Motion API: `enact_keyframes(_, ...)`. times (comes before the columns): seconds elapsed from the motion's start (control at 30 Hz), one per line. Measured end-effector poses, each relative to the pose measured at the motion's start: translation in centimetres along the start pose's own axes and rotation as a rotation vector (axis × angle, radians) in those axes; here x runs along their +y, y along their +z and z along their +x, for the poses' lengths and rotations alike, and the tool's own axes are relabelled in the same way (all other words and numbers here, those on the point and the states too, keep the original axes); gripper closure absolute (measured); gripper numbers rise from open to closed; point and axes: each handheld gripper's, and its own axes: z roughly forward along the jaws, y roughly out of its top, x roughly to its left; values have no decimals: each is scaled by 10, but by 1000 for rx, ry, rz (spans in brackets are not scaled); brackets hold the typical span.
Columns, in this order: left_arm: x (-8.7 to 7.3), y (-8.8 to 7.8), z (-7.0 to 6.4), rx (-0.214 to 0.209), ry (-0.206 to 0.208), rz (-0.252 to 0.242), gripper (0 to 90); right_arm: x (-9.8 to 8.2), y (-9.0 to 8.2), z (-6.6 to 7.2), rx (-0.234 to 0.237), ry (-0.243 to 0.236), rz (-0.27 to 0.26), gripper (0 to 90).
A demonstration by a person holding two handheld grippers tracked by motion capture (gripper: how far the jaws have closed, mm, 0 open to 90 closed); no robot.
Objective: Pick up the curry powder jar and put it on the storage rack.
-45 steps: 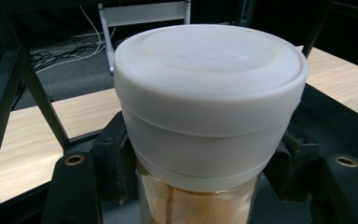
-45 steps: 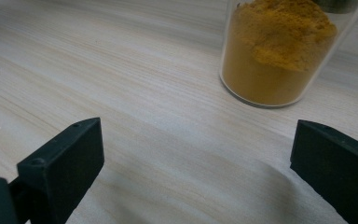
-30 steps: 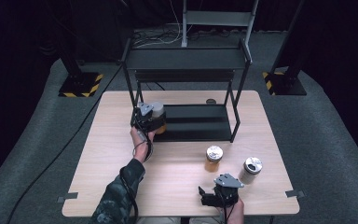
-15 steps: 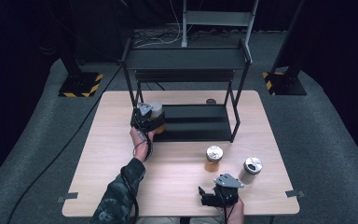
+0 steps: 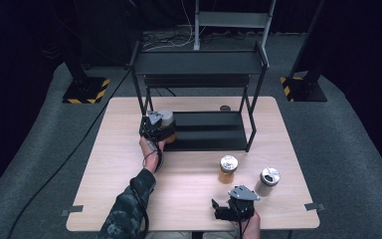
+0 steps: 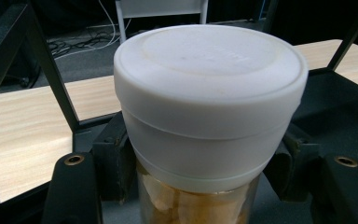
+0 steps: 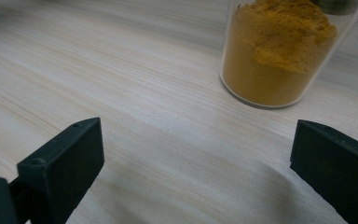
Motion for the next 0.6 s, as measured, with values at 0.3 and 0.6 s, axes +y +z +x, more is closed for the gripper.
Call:
enact_keyframes(0.3, -7, -4, -7, 20, 19, -13, 351, 0, 0, 0, -1, -1, 2, 19)
enact_keyframes(0.6, -6, -4, -10, 30, 21, -9, 350, 0, 0, 0, 0, -3, 2, 19)
